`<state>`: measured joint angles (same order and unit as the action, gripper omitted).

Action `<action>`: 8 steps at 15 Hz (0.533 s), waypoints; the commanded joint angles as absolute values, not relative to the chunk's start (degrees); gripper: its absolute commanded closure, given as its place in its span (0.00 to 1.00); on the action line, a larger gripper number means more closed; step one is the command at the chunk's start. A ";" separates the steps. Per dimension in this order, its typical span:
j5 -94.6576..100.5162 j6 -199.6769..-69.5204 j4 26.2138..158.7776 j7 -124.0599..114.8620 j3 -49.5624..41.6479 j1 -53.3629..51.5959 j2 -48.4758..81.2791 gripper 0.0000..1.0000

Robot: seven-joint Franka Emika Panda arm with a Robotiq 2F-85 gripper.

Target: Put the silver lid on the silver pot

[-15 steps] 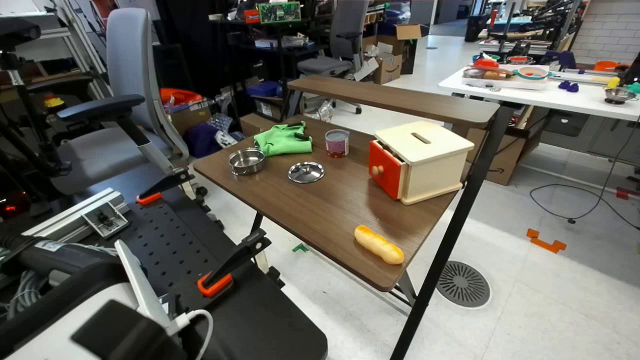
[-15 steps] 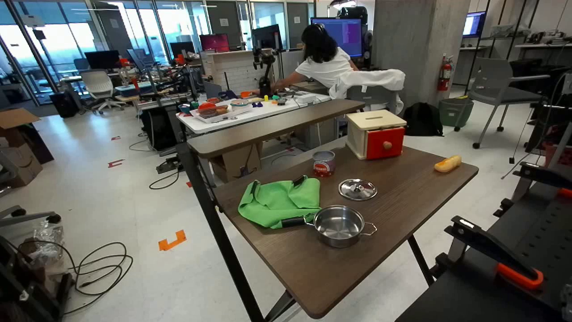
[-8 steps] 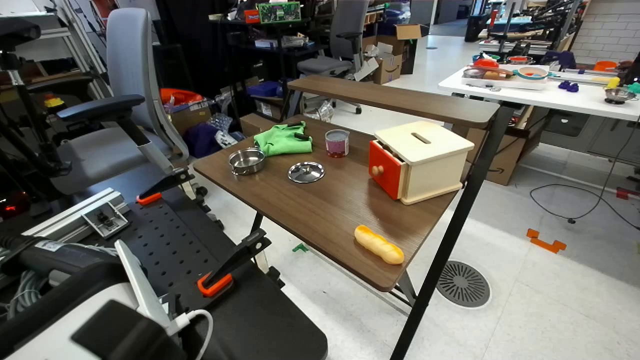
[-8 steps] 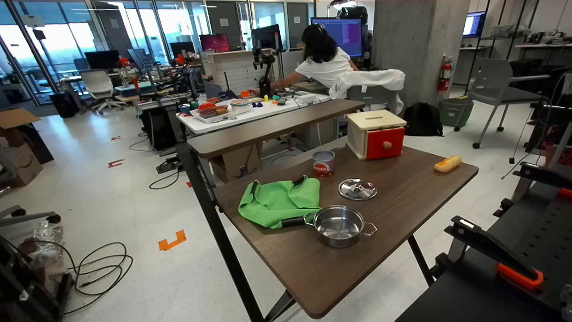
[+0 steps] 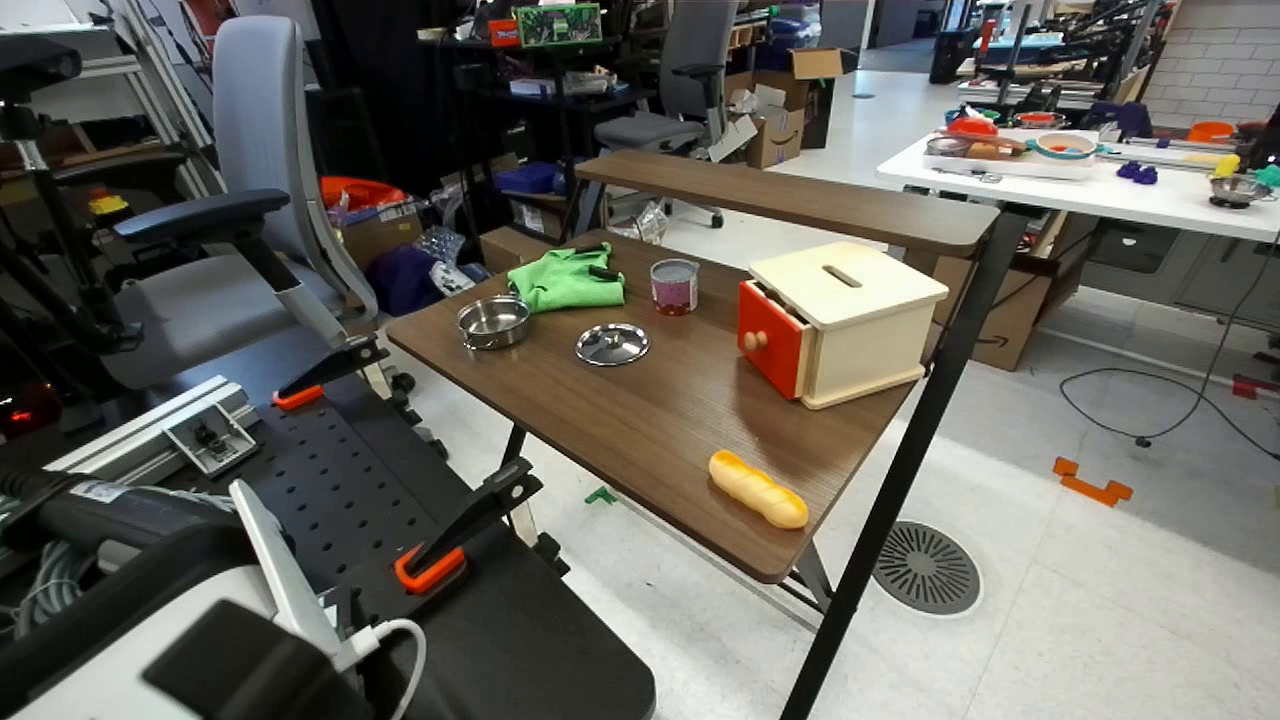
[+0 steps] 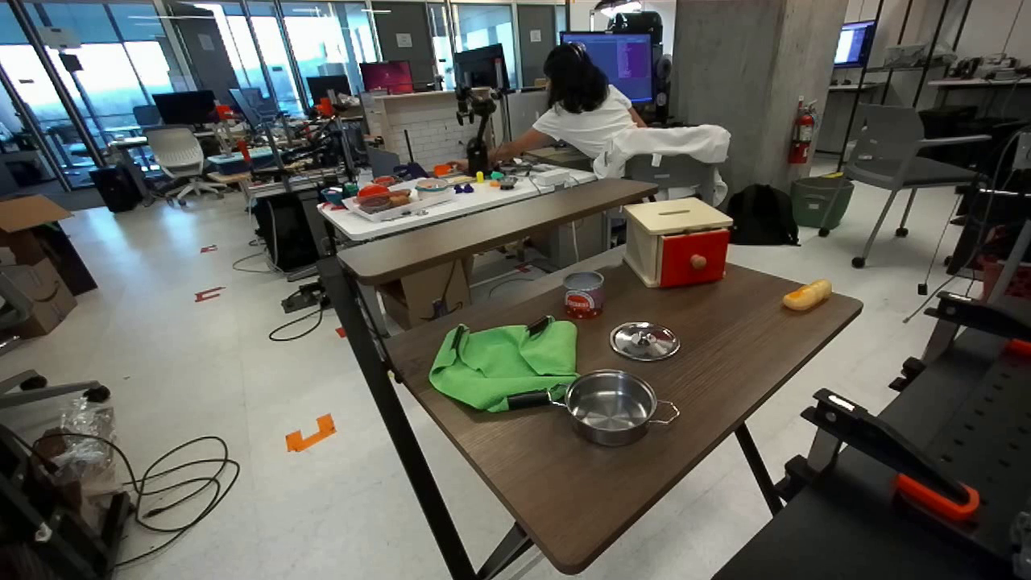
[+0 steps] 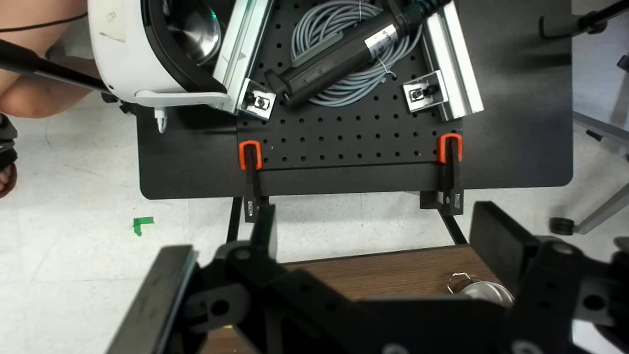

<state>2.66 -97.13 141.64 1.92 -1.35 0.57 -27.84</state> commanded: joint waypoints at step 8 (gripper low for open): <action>2.99 -131.21 149.99 -4.32 -2.23 3.96 -18.78 0.00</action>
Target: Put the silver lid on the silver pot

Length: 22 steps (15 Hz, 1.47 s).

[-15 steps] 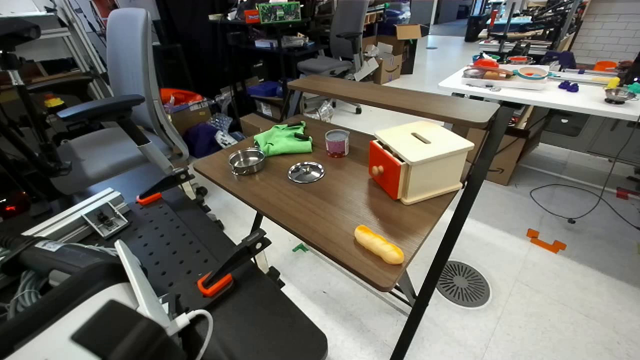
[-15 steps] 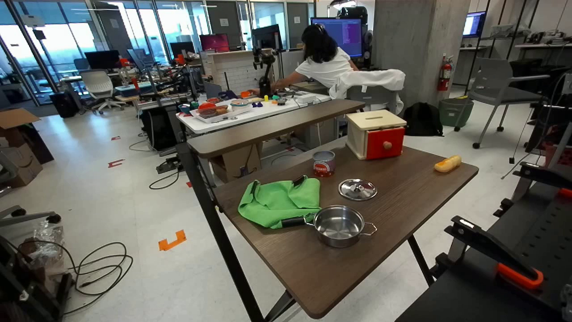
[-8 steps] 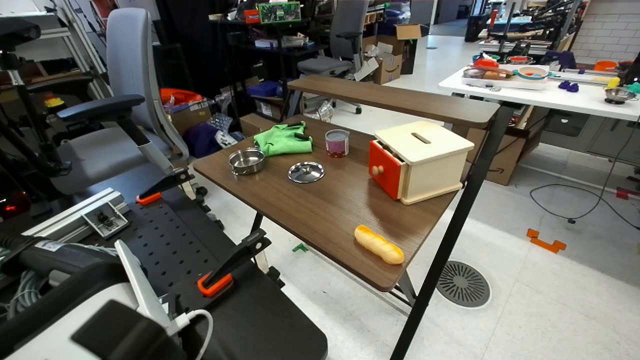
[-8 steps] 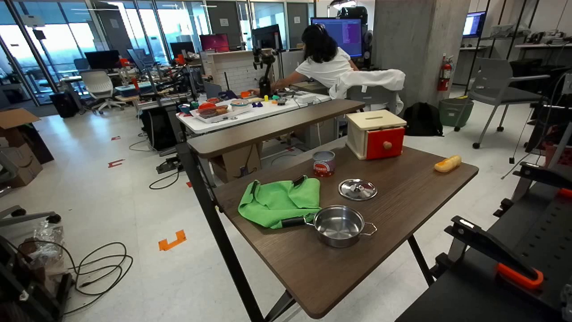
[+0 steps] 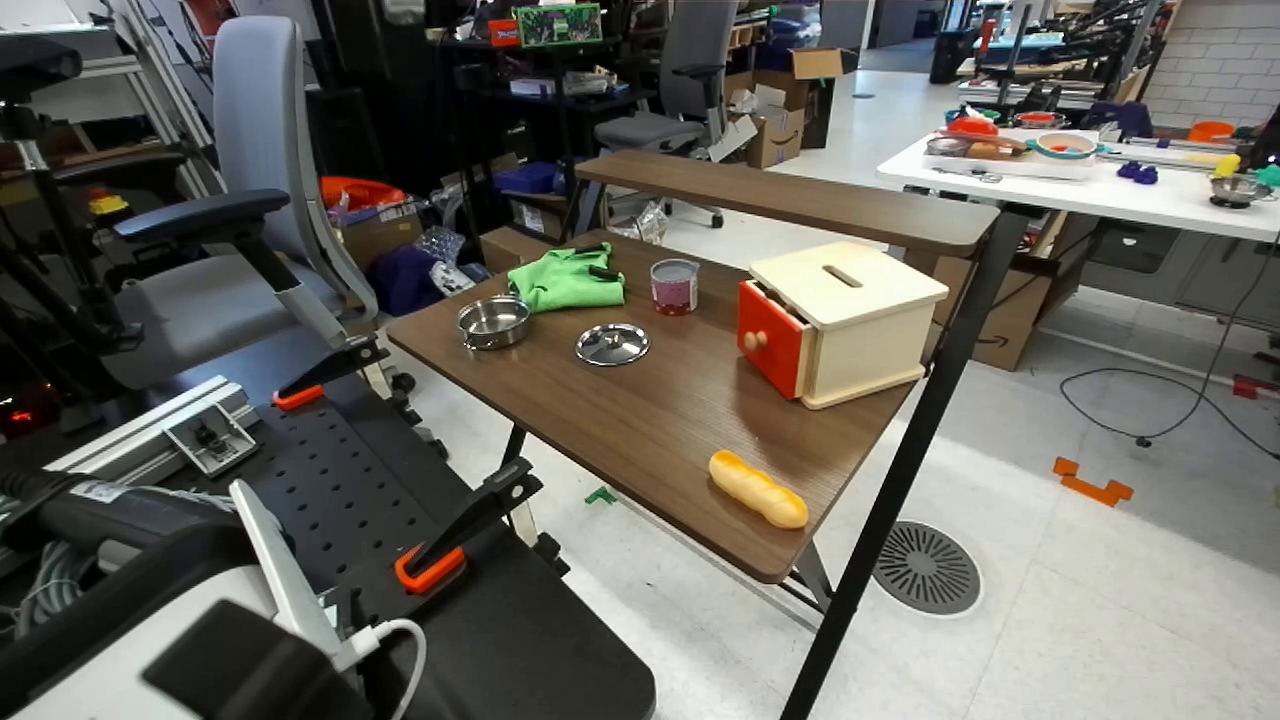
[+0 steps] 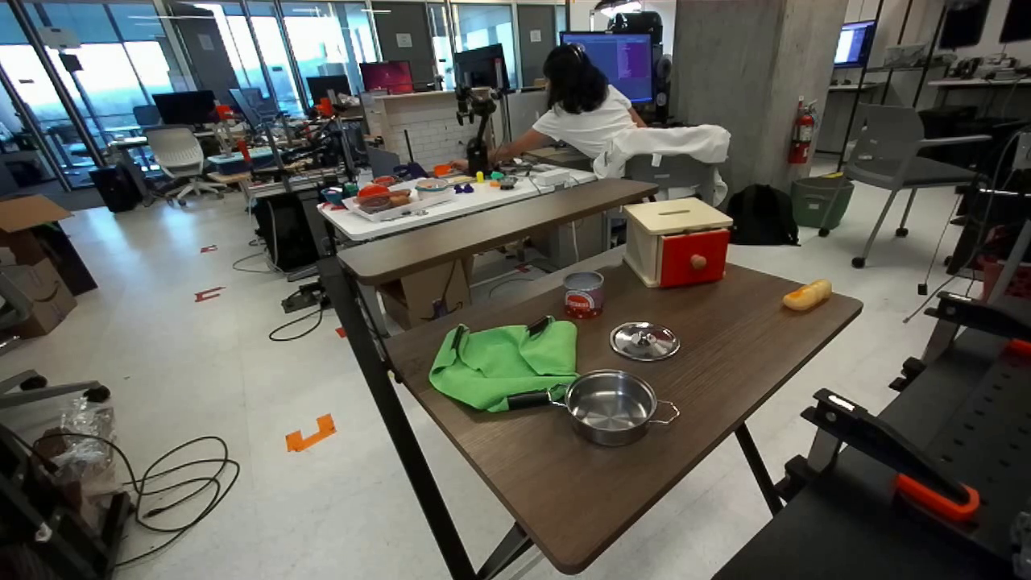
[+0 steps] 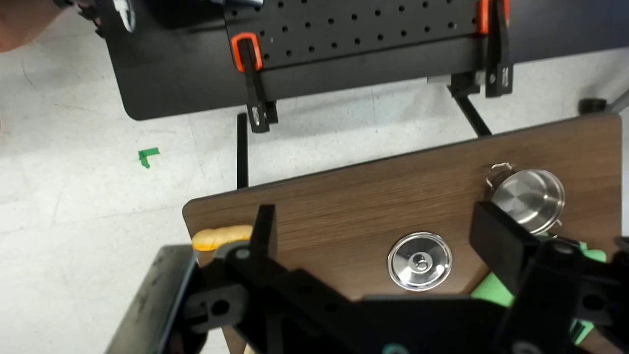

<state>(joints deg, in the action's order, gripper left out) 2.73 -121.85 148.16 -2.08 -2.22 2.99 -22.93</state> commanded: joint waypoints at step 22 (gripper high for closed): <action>-3.09 -160.79 119.76 -28.78 -4.73 -9.82 38.81 0.00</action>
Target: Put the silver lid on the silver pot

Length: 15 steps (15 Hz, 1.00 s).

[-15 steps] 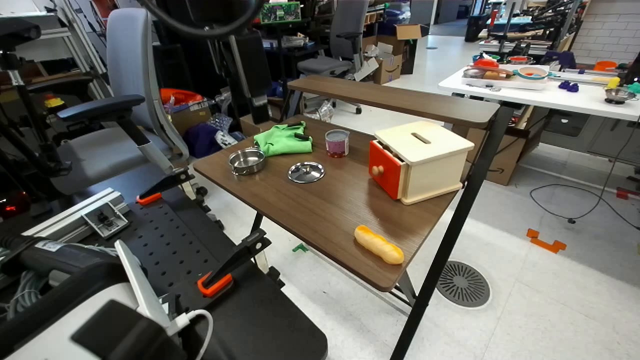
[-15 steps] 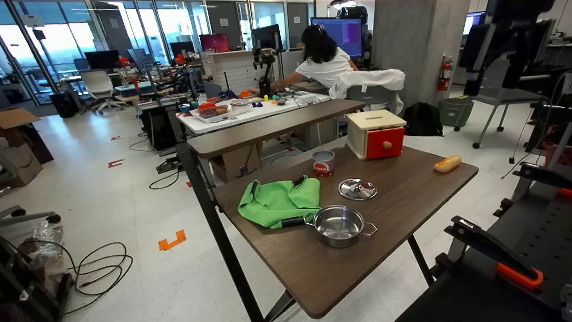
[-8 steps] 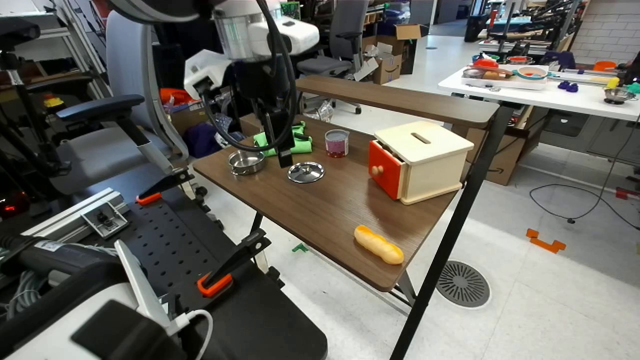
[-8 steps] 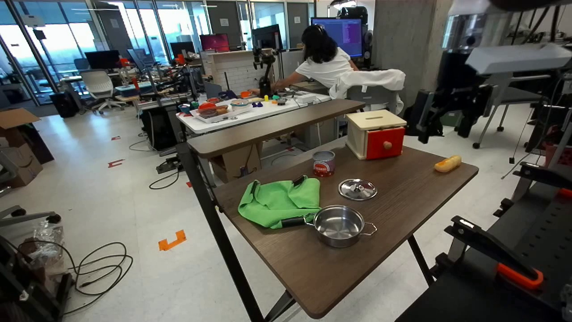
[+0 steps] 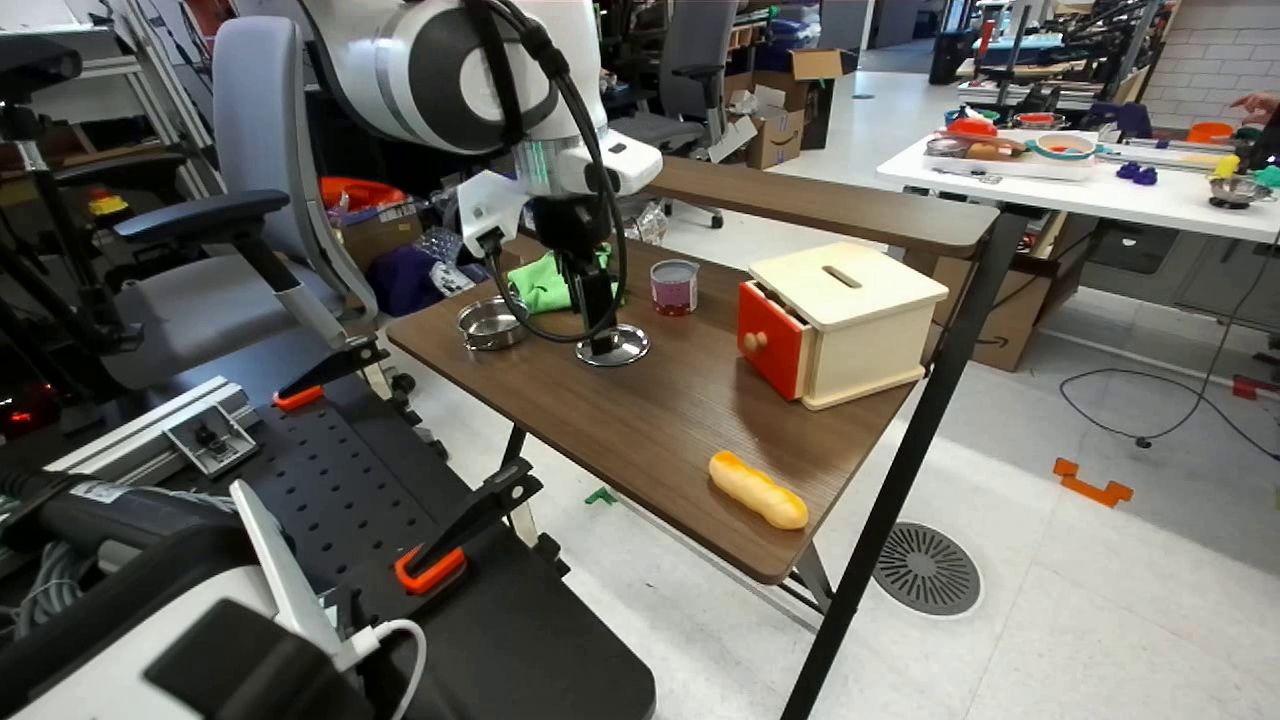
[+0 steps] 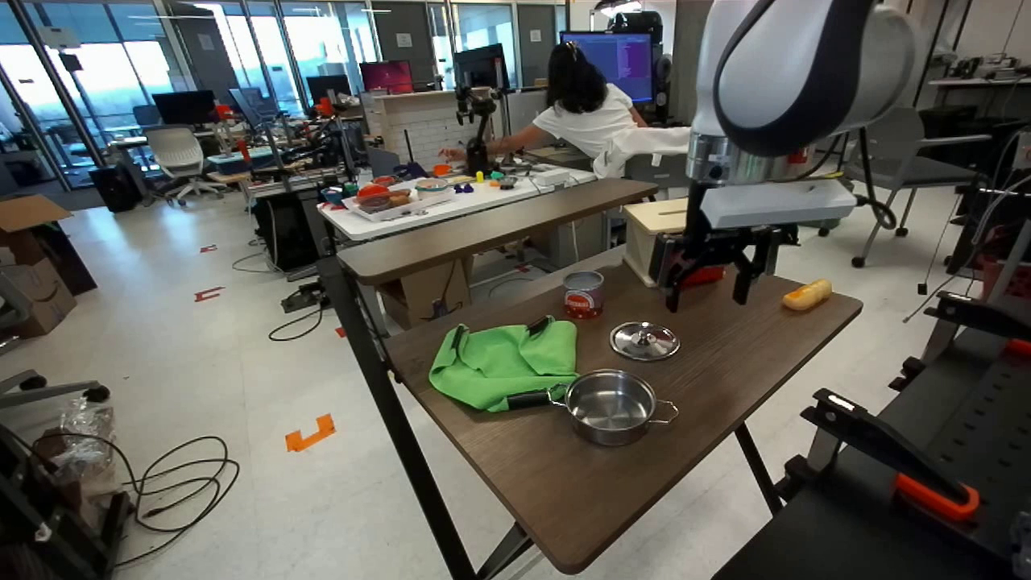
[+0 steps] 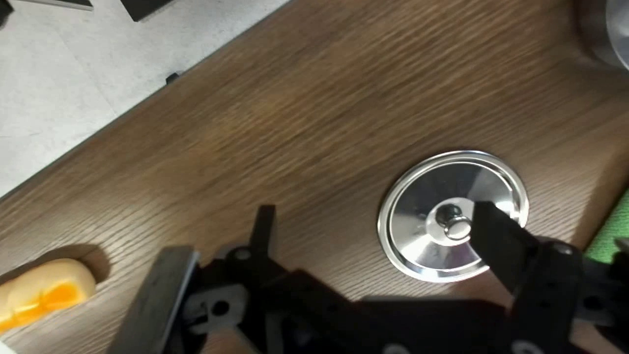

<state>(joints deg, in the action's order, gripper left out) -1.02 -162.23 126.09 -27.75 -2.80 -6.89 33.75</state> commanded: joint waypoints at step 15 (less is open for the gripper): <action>-3.92 -160.97 120.14 -26.81 -4.32 -9.27 38.99 0.00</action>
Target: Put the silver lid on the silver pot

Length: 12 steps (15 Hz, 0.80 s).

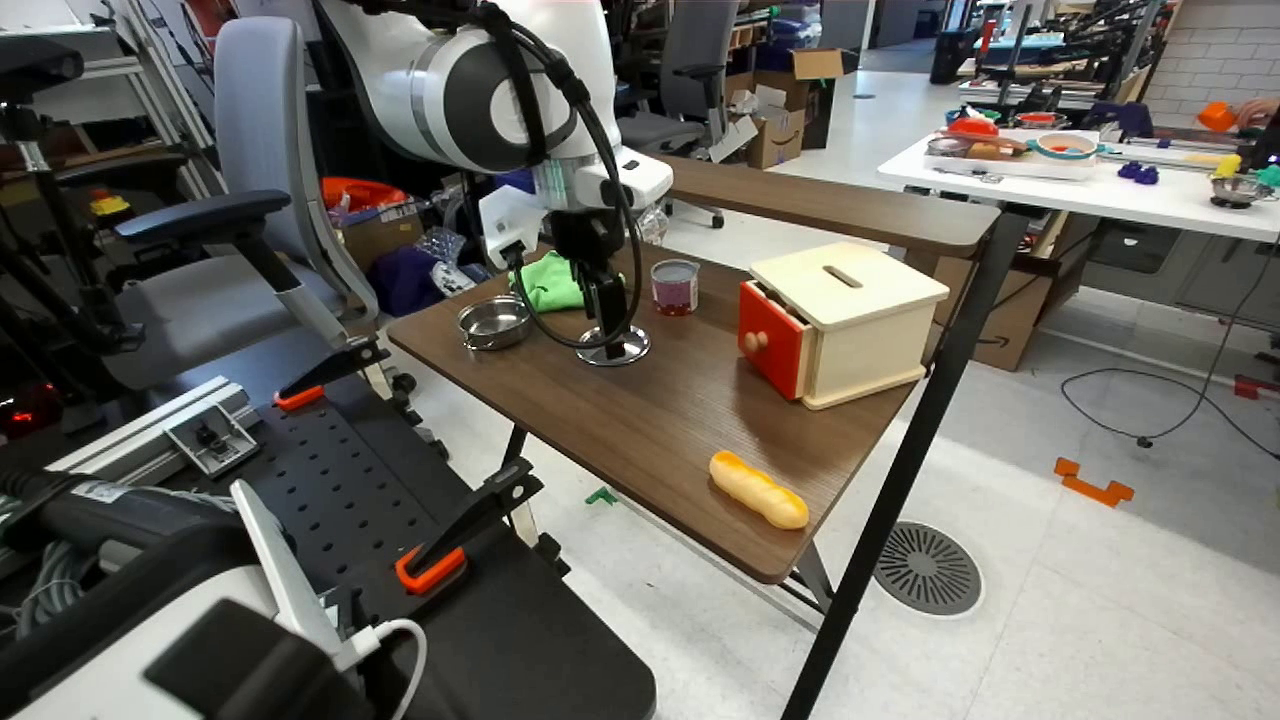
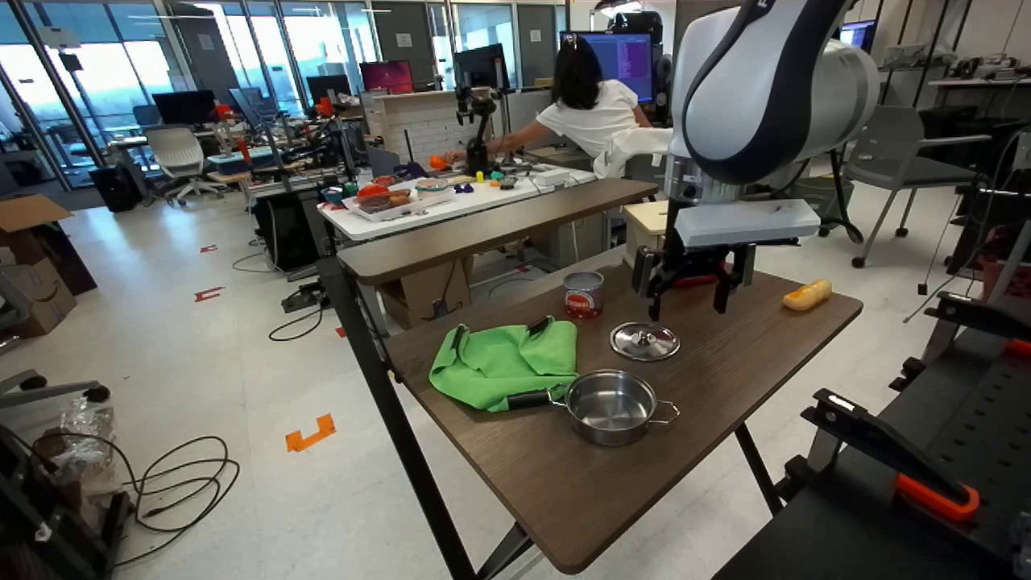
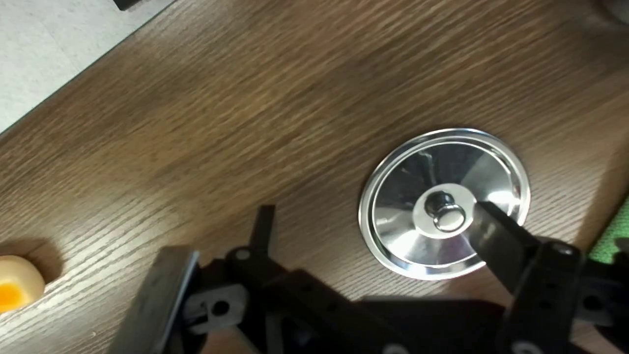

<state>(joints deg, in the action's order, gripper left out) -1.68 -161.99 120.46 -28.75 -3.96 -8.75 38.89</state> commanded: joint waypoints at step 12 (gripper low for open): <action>-7.20 -160.43 114.53 -27.26 -3.39 -8.92 43.44 0.00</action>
